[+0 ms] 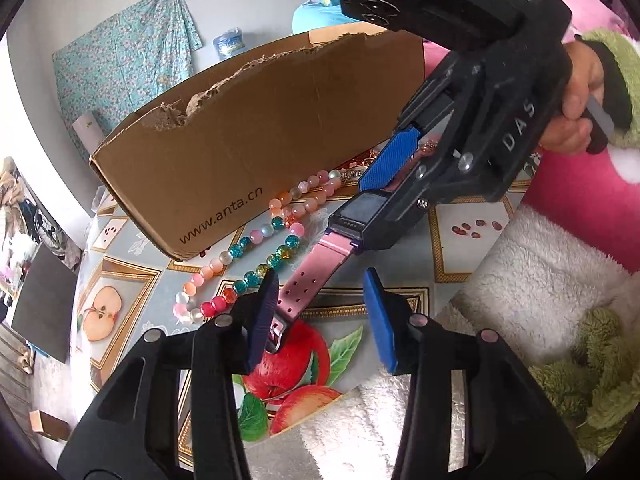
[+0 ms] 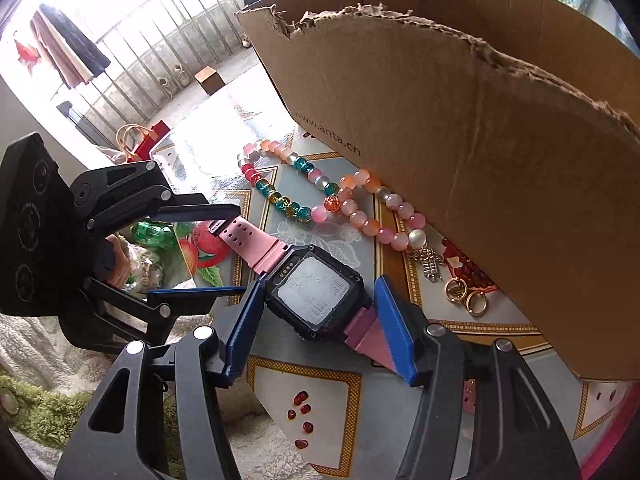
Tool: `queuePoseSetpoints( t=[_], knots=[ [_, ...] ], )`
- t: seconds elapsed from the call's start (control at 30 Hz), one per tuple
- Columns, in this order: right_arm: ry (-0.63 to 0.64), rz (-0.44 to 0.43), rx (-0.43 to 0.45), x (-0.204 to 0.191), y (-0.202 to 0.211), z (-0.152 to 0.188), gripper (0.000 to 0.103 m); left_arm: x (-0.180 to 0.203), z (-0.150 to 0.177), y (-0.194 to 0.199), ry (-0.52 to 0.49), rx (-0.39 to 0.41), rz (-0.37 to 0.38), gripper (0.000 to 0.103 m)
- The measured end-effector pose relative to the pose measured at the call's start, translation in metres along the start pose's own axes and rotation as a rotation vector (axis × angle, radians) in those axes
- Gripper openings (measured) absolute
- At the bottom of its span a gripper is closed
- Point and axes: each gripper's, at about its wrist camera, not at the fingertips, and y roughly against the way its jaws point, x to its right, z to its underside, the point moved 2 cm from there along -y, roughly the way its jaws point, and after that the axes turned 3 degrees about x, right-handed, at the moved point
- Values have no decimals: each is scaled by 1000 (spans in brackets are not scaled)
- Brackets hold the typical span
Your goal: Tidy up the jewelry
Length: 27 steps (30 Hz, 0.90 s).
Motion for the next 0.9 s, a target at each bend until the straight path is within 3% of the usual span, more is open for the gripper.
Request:
queuePoseSetpoints(
  t=[0.2,0.33,0.5,0.63,0.7,0.83,0.9],
  knots=[
    [-62,-106,-34,18,-1,-2,48,5,-4,-8,-31,-24,-32,32],
    [-75,-111,-12,21,-1,1,48,0,-8,-14,-4,-34,-32,18],
    [-87,-110,22,27,7,6,48,-3,-15,-18,9,-47,-15,14],
    [4,0,32,9,7,4,49,-7,-13,-14,18,-49,-4,14],
    [87,62,35,-5,2,4,65,-10,-12,-14,34,-47,4,14],
    [268,198,34,-31,-11,8,68,-21,-10,-11,80,-35,22,14],
    [254,186,32,-31,-11,4,68,-24,-7,-6,92,-24,21,15]
  ],
)
